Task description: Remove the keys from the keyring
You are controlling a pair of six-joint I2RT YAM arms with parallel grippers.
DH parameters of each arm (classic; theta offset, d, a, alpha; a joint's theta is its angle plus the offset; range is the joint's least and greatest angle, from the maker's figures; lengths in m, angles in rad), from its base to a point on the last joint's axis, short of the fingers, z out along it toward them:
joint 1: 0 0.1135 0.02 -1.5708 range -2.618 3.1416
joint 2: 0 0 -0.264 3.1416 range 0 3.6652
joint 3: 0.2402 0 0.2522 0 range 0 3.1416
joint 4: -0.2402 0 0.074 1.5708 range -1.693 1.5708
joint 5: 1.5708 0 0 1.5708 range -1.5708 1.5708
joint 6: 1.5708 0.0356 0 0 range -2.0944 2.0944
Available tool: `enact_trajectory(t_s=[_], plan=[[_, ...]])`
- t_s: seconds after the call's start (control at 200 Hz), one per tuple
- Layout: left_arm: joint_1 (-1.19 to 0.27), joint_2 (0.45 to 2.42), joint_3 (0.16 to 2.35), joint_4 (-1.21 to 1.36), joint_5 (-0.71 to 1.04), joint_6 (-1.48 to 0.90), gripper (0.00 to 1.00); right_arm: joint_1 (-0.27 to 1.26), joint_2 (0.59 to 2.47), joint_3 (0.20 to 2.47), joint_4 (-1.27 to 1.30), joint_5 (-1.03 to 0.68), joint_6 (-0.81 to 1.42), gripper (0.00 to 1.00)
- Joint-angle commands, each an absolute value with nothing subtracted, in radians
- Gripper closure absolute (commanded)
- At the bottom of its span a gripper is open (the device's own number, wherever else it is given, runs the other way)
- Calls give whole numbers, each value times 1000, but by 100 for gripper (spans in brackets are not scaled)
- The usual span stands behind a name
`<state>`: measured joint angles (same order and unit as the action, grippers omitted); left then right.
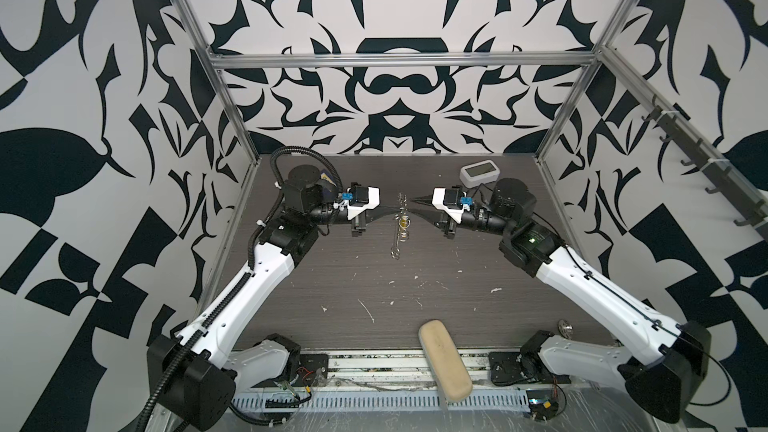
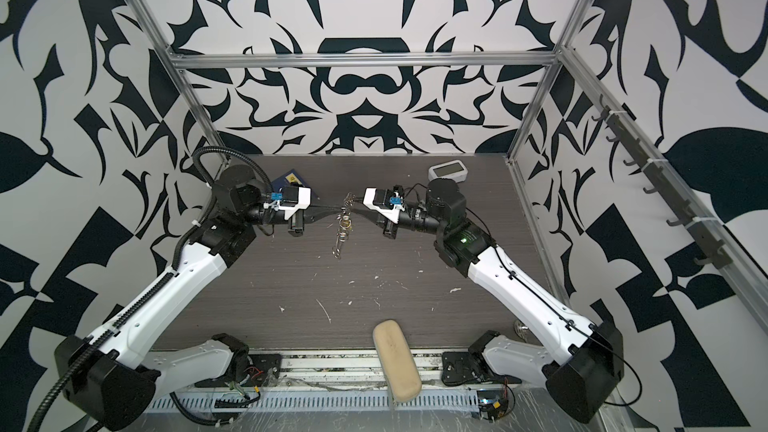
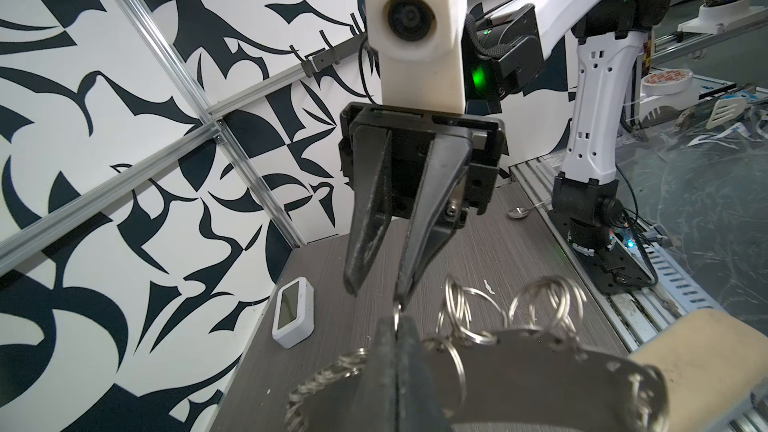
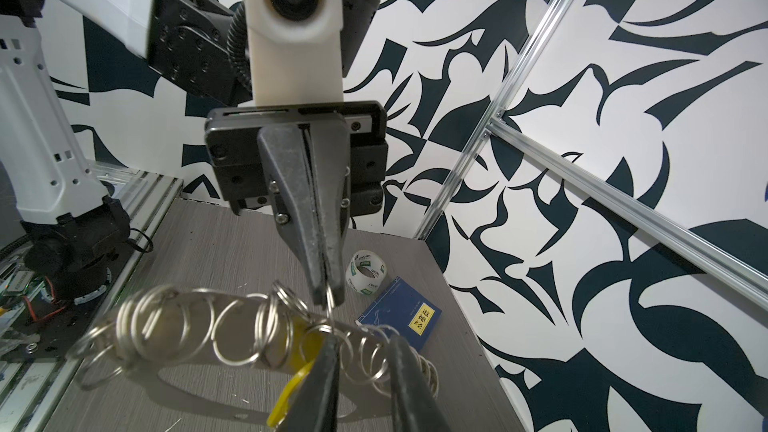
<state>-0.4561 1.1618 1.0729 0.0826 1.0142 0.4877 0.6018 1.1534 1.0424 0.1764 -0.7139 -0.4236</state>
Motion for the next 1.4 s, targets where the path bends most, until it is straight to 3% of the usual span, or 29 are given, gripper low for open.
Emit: enact_trajectory(t_s=[0.0, 0.325, 0.765, 1.395], plan=[[-453, 1134, 1058, 72, 1025, 515, 100, 596, 1159, 1100, 178, -743, -417, 75], [-453, 1131, 1040, 71, 1017, 520, 100, 610, 1212, 1121, 163, -810, -397, 78], [-452, 1134, 1037, 71, 1003, 529, 100, 612, 1179, 1113, 125, -784, -408, 70], [-437, 1150, 1040, 77, 1000, 540, 100, 611, 1157, 1106, 69, -810, -403, 70]])
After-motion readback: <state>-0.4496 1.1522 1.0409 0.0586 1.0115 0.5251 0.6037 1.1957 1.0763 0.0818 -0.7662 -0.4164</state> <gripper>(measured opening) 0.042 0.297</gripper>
